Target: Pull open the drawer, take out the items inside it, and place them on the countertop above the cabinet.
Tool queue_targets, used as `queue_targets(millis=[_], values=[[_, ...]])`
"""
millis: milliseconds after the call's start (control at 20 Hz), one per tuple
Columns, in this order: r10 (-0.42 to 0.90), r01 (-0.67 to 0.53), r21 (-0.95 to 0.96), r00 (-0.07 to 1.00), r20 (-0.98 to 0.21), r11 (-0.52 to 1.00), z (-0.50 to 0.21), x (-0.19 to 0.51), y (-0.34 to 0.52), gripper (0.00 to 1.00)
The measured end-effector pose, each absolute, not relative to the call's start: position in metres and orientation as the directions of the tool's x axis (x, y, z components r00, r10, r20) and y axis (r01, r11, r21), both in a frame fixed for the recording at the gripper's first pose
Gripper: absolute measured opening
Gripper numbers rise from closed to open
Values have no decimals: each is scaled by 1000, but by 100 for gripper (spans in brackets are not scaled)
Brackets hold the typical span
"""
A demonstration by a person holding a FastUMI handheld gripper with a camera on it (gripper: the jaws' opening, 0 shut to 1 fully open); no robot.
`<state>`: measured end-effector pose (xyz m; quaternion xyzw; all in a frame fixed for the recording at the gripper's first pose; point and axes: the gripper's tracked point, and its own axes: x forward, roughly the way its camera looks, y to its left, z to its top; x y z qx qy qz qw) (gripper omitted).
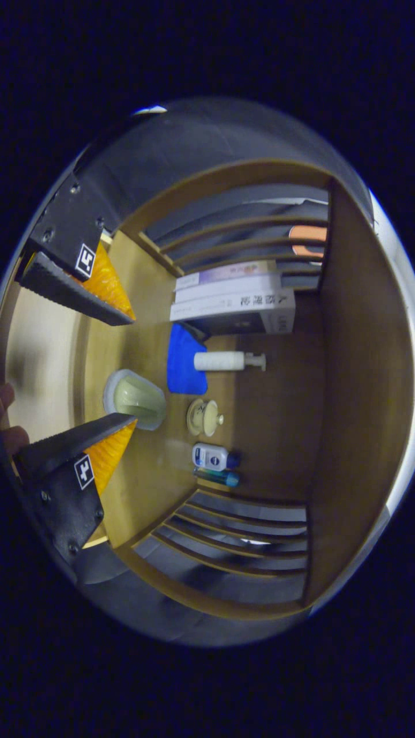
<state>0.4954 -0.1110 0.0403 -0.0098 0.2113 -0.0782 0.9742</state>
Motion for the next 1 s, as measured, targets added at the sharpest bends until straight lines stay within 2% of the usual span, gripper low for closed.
queue_targets(millis=[200,400,650,850,1000], values=[[-116,108,-42,930,-349,993,48,449,-97,96],[-121,117,-32,948,-293,993,43,398,-91,98],[-139,130,-67,978,-155,989,45,343,-88,98],[-127,113,-131,986,-104,985,17,309,-82,98],[-165,150,-165,983,-82,975,-14,293,-87,98]])
